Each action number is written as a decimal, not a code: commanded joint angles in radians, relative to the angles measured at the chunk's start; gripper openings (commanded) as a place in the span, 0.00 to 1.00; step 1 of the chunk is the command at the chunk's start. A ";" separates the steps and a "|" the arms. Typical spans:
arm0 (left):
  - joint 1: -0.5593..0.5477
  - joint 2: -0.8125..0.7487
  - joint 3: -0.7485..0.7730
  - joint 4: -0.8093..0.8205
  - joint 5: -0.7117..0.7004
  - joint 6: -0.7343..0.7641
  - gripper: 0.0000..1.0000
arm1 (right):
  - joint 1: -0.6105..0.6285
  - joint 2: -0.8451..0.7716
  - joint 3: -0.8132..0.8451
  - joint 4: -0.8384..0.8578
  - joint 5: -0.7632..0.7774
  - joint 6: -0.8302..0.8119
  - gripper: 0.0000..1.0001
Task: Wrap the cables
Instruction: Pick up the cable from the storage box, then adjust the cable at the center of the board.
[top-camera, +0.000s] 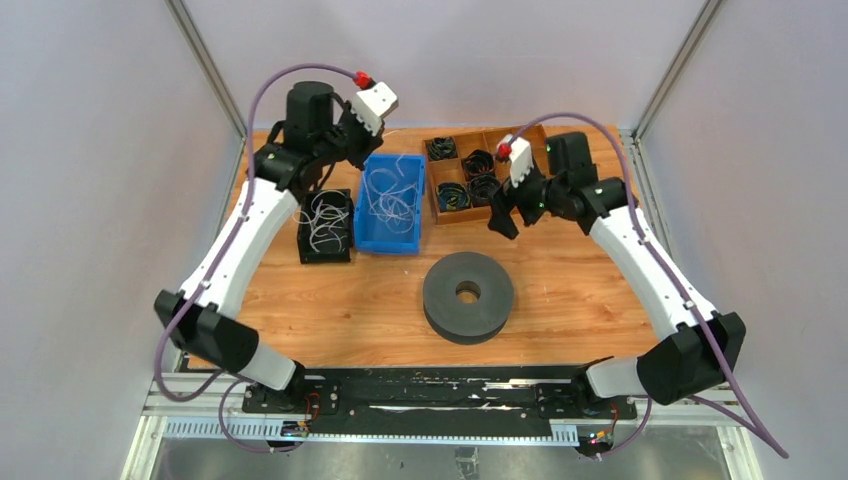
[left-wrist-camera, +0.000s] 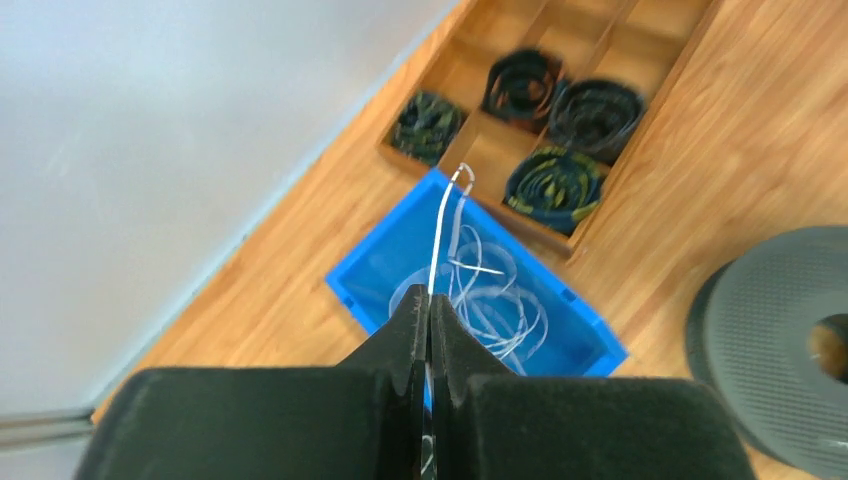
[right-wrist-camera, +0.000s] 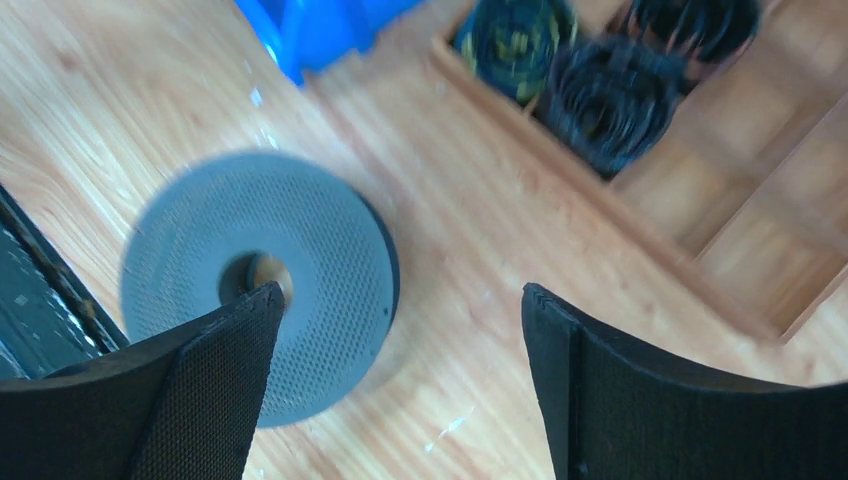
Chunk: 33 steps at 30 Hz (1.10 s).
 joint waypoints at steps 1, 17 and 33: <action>-0.001 -0.110 0.027 0.025 0.107 -0.105 0.00 | -0.008 0.018 0.190 -0.015 -0.153 0.060 0.88; 0.000 -0.296 0.057 0.244 0.429 -0.597 0.00 | 0.118 0.100 0.571 0.200 -0.407 0.245 0.93; -0.049 -0.325 -0.157 0.295 0.554 -0.629 0.00 | 0.205 0.096 0.597 0.127 -0.287 0.041 0.82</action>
